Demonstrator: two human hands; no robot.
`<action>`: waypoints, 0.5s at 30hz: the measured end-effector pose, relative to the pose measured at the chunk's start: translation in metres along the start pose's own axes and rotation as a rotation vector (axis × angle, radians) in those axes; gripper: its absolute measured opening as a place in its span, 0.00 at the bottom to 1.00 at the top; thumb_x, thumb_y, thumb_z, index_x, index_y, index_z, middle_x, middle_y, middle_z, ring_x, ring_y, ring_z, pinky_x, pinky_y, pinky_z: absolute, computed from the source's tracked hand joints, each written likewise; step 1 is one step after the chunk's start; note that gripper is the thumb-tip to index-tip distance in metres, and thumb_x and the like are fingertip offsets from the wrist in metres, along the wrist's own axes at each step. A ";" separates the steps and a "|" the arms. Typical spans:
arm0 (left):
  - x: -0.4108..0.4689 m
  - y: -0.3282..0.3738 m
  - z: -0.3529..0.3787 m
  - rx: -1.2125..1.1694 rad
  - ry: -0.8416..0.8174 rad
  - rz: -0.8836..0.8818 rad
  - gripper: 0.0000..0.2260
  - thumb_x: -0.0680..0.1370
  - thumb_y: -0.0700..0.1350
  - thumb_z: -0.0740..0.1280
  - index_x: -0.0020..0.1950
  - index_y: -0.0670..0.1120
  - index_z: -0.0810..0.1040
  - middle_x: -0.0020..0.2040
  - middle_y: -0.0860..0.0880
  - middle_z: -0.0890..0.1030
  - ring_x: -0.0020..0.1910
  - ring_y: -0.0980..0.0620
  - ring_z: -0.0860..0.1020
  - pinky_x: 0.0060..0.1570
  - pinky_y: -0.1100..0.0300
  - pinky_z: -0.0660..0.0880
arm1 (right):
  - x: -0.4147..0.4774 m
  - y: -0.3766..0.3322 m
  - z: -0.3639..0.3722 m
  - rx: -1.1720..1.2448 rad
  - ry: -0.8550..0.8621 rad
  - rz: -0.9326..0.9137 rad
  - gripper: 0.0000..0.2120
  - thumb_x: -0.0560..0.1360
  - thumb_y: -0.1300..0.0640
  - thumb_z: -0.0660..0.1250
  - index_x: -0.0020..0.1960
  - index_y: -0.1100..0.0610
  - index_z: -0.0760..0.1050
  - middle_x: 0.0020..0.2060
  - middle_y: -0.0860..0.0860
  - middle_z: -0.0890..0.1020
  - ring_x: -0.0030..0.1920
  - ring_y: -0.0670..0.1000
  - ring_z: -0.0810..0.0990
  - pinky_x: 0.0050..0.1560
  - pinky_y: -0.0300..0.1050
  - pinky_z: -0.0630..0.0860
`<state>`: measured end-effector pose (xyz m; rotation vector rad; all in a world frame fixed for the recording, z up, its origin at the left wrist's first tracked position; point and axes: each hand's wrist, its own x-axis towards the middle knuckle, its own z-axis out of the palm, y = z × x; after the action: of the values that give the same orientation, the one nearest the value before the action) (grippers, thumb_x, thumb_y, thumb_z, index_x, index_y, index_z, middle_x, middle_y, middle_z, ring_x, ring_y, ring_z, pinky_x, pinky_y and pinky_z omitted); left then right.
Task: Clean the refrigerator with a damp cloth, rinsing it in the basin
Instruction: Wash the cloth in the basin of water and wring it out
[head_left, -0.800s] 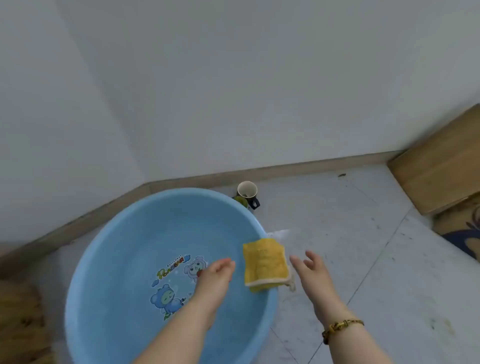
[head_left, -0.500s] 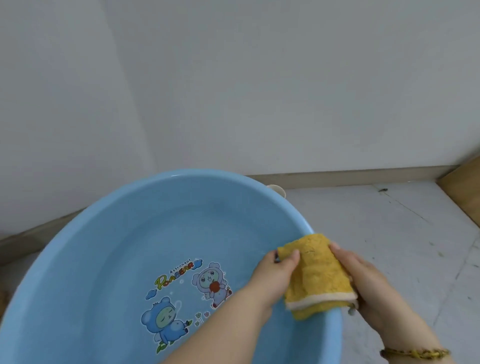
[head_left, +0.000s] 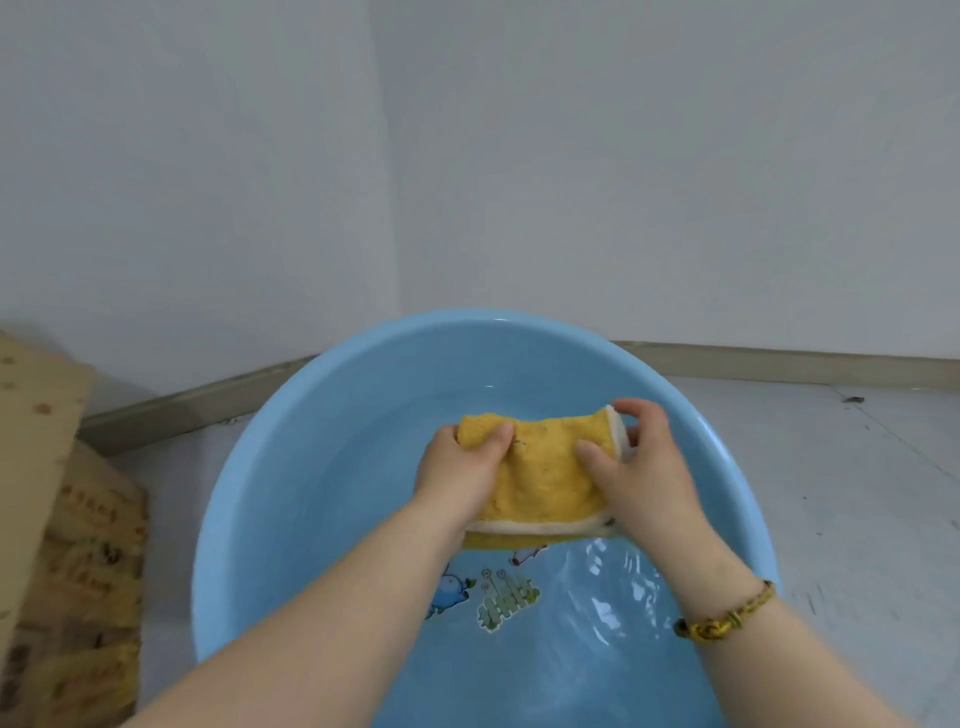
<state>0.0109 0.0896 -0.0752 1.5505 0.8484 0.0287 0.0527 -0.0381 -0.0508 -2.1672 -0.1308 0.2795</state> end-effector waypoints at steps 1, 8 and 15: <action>0.004 -0.004 -0.010 0.067 0.026 -0.001 0.19 0.76 0.53 0.63 0.62 0.45 0.69 0.54 0.50 0.73 0.52 0.50 0.71 0.49 0.58 0.66 | 0.003 0.003 0.011 -0.077 -0.067 0.016 0.24 0.74 0.59 0.65 0.67 0.53 0.61 0.50 0.49 0.74 0.48 0.52 0.75 0.49 0.47 0.73; 0.026 -0.036 -0.030 0.294 0.089 -0.030 0.19 0.78 0.51 0.59 0.64 0.41 0.67 0.61 0.43 0.74 0.52 0.45 0.72 0.52 0.57 0.67 | -0.004 0.021 0.069 -0.636 -0.271 -0.016 0.34 0.76 0.42 0.59 0.74 0.54 0.49 0.68 0.55 0.62 0.66 0.57 0.66 0.60 0.49 0.68; 0.034 -0.060 -0.027 0.606 -0.022 -0.175 0.19 0.80 0.48 0.57 0.67 0.37 0.66 0.66 0.40 0.71 0.64 0.42 0.71 0.55 0.58 0.68 | 0.000 0.038 0.077 -0.688 -0.336 0.233 0.38 0.74 0.47 0.63 0.73 0.62 0.46 0.56 0.53 0.74 0.63 0.56 0.71 0.58 0.45 0.69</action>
<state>-0.0066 0.1260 -0.1374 2.0233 1.0298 -0.4050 0.0336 0.0014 -0.1248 -2.8023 -0.1829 0.8323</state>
